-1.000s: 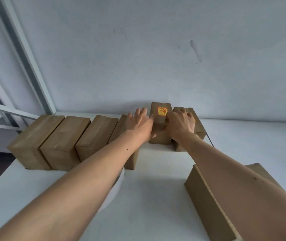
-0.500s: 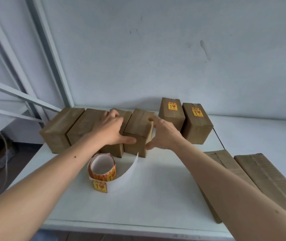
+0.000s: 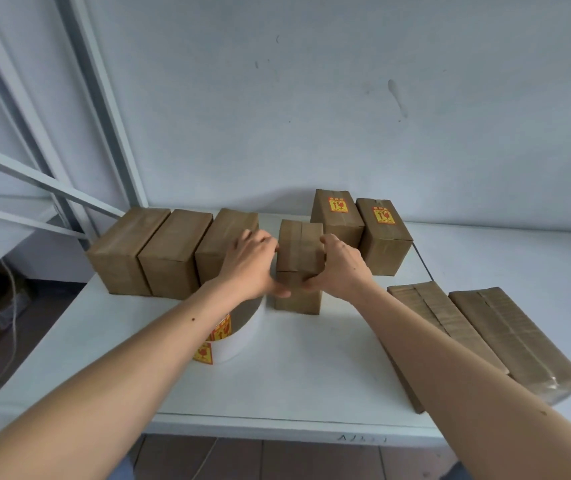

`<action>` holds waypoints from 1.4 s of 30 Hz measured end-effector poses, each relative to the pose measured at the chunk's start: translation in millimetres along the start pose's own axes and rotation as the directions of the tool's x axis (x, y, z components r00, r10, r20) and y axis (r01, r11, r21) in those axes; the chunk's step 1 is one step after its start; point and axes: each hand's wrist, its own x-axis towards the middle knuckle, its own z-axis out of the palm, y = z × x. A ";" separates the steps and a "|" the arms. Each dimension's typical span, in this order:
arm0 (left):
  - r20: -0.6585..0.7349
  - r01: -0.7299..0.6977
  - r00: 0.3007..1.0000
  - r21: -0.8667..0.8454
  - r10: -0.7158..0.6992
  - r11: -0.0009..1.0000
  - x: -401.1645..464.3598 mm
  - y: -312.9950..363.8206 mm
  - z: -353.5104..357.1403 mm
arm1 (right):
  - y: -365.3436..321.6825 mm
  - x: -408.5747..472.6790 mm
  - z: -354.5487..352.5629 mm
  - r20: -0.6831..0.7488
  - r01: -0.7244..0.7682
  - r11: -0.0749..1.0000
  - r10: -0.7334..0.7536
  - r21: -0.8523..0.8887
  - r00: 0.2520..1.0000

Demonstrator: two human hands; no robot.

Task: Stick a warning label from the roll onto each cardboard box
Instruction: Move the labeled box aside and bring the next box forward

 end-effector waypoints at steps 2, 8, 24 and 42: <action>0.000 -0.002 1.000 -0.041 0.002 0.999 -9.6 9.7 1.9 | 4.9 -14.6 -3.5 0.004 -0.001 0.999 0.001 -0.034 1.000; -0.034 -0.013 0.999 -0.191 0.007 0.982 -51.2 23.1 9.7 | 13.0 -69.1 -8.5 0.033 -0.005 0.996 0.008 -0.090 0.999; 0.054 -0.090 0.995 0.056 0.087 0.994 -108.5 -44.3 -10.8 | 8.5 -118.1 -12.7 0.015 0.020 0.993 -0.018 -0.114 1.000; 0.039 -0.139 0.985 -0.405 0.170 0.903 -97.7 -52.9 -20.6 | -28.4 -107.7 5.7 -0.158 0.367 0.922 -0.384 -0.124 0.910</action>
